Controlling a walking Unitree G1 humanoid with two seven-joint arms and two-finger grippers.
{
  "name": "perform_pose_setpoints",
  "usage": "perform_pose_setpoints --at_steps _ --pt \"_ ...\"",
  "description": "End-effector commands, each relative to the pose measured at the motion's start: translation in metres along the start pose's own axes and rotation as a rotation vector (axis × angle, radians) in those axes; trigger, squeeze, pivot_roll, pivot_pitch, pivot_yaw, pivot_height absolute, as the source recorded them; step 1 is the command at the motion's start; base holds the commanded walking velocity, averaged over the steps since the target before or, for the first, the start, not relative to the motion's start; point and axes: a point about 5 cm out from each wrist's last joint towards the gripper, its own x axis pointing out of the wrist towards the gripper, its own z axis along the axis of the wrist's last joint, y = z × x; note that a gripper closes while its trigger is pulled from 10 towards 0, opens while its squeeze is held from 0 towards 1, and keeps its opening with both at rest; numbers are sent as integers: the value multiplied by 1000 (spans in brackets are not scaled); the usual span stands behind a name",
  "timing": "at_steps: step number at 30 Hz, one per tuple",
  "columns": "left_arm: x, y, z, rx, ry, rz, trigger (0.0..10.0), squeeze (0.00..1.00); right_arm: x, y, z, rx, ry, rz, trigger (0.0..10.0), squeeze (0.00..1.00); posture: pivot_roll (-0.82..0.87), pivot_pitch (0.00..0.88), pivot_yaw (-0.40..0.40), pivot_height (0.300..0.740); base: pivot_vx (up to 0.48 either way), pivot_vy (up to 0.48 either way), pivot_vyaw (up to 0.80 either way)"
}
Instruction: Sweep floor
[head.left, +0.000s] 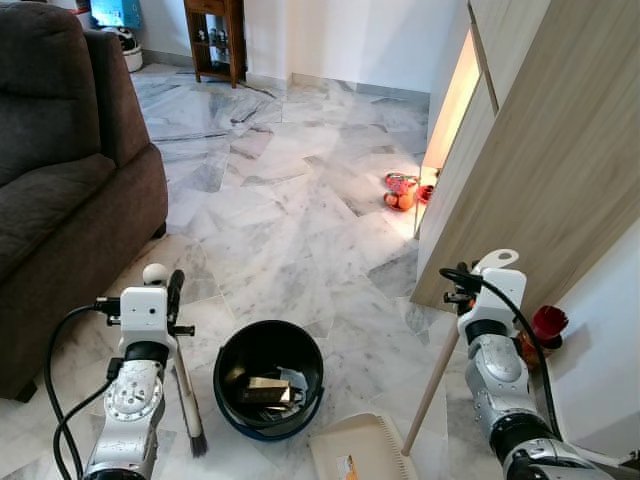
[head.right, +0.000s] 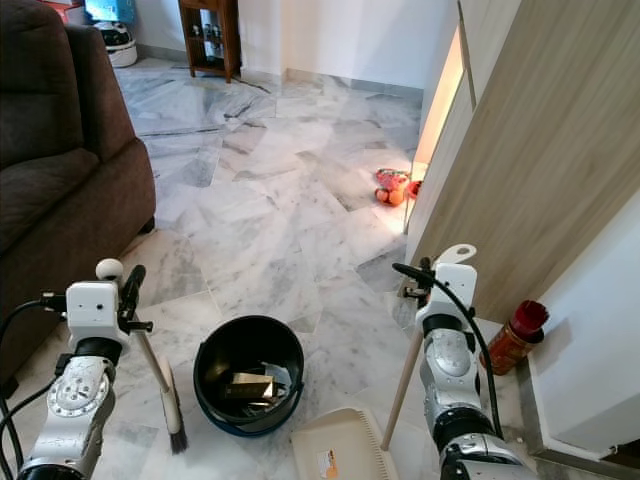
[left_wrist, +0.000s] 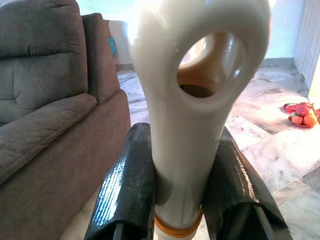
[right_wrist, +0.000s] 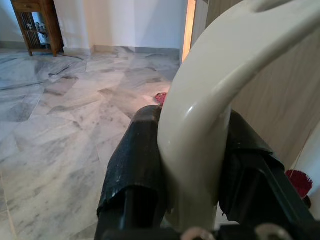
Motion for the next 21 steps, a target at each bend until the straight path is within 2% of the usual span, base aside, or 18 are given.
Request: perform_pose_setpoints --at_steps 1,16,21 --pt "6 1 11 6 -58 4 10000 0 6 -3 10 -4 -36 -3 10000 0 87 0 -67 740 0 0 0" --pt "5 -1 10 0 -53 4 10000 0 3 -7 8 -13 -35 -9 10000 0 73 2 -71 740 0 0 0" --pt "5 -2 9 -1 -50 7 10000 0 3 -6 6 -15 -26 -6 10000 0 81 0 -76 740 -272 0 0"
